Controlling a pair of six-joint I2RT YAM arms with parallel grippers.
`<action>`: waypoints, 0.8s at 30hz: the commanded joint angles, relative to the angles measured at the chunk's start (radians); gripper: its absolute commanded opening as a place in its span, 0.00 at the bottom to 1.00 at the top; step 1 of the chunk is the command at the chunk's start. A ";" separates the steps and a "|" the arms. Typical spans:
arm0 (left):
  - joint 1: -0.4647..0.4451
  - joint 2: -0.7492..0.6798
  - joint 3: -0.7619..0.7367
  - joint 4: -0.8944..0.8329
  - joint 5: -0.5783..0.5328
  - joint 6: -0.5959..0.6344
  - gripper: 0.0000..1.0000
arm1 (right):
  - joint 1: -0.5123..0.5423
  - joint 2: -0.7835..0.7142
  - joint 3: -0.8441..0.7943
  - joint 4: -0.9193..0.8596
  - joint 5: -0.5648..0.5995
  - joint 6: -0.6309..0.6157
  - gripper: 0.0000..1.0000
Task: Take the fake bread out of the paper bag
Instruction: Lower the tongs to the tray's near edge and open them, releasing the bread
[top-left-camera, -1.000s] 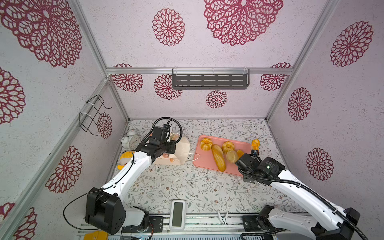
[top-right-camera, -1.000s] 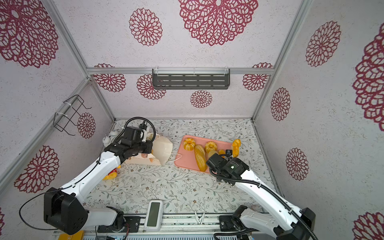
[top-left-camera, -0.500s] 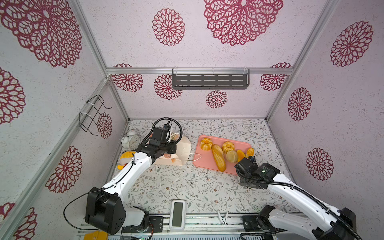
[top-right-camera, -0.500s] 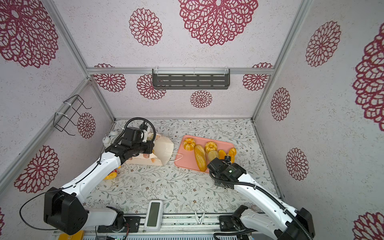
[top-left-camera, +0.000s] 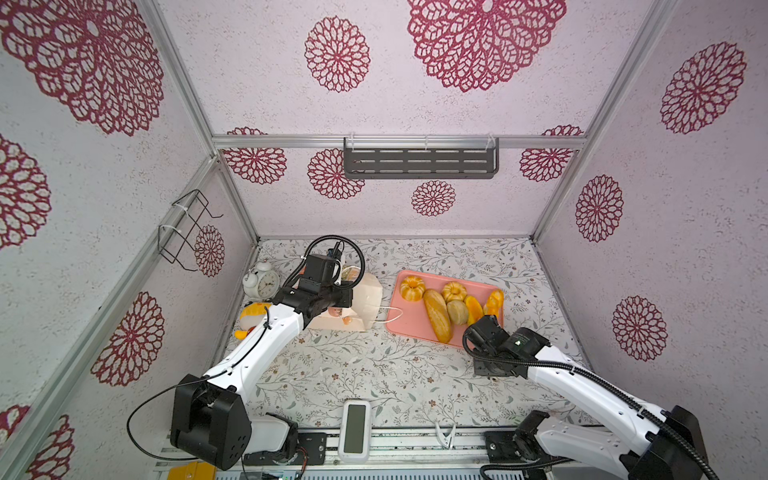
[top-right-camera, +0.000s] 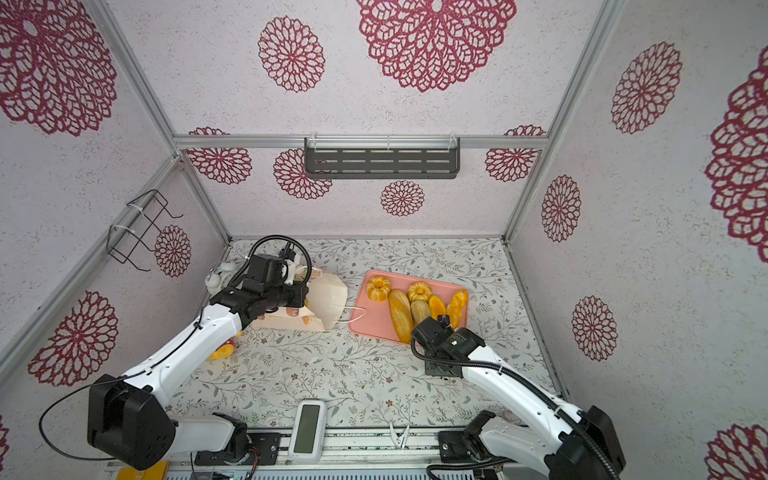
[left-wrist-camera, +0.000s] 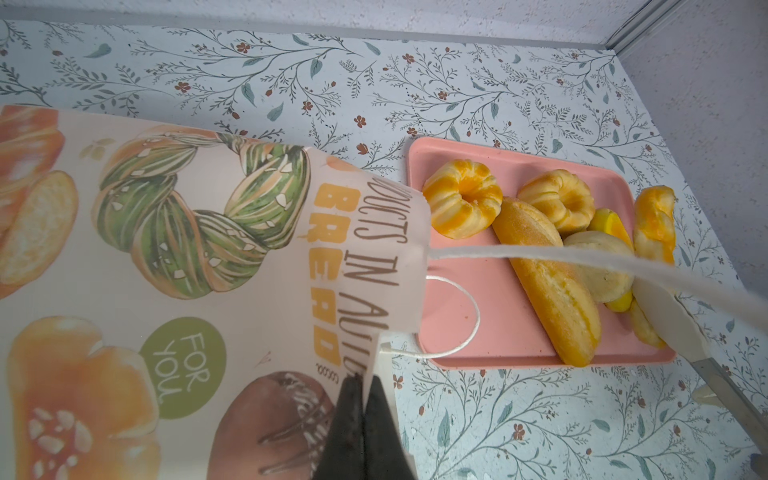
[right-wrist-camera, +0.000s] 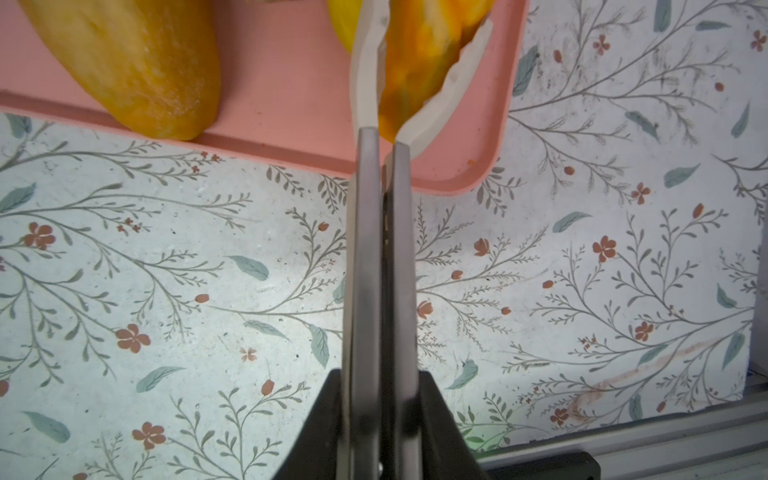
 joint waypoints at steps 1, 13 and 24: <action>0.006 -0.003 0.017 0.005 -0.006 -0.005 0.00 | 0.007 0.010 0.031 -0.008 -0.017 -0.055 0.00; 0.006 0.020 0.036 0.002 0.002 -0.016 0.00 | 0.007 -0.018 0.061 -0.142 0.051 0.017 0.16; 0.006 0.024 0.036 0.003 0.010 -0.024 0.00 | 0.007 -0.056 0.121 -0.206 0.045 0.037 0.30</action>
